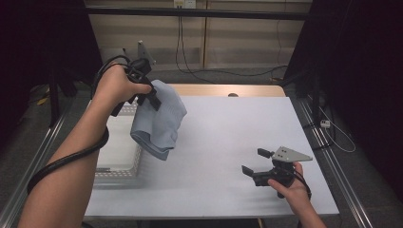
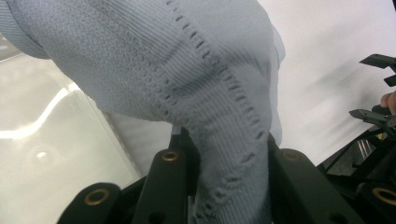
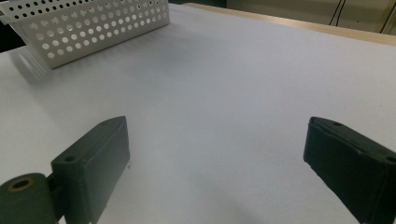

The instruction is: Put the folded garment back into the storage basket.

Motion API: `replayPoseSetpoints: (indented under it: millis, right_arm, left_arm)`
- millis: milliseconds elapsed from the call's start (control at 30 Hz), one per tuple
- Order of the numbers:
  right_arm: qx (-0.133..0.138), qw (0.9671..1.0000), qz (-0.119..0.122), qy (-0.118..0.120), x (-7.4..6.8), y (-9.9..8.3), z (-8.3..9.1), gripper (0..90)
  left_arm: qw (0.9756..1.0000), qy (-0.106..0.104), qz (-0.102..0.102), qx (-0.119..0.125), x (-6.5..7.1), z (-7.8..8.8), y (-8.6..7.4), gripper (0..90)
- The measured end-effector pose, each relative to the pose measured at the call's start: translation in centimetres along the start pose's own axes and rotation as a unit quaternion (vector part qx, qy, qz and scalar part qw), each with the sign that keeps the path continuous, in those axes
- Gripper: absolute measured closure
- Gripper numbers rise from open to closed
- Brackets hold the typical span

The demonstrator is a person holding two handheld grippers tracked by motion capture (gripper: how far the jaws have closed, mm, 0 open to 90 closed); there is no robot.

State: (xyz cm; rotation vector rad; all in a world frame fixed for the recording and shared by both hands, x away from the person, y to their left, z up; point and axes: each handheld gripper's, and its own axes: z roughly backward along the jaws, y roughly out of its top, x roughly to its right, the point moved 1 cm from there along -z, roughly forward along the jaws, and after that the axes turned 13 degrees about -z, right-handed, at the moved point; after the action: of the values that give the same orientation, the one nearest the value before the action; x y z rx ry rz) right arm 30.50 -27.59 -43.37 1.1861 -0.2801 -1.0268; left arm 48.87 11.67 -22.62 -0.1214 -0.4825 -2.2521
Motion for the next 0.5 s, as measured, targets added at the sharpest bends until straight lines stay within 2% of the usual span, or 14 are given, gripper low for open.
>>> replayPoseSetpoints:
  millis: [300,500]
  right_arm:
    - [0.0,1.0,-0.001,0.001,-0.01,-0.01,-0.04,6.7]
    - [0.001,1.0,-0.001,0.0,0.05,0.01,-0.03,6.7]
  left_arm:
    - [1.0,0.006,0.005,-0.004,-0.4,0.77,0.2,74.7]
    - [1.0,0.007,-0.001,-0.002,-0.49,0.78,0.38,74.7]
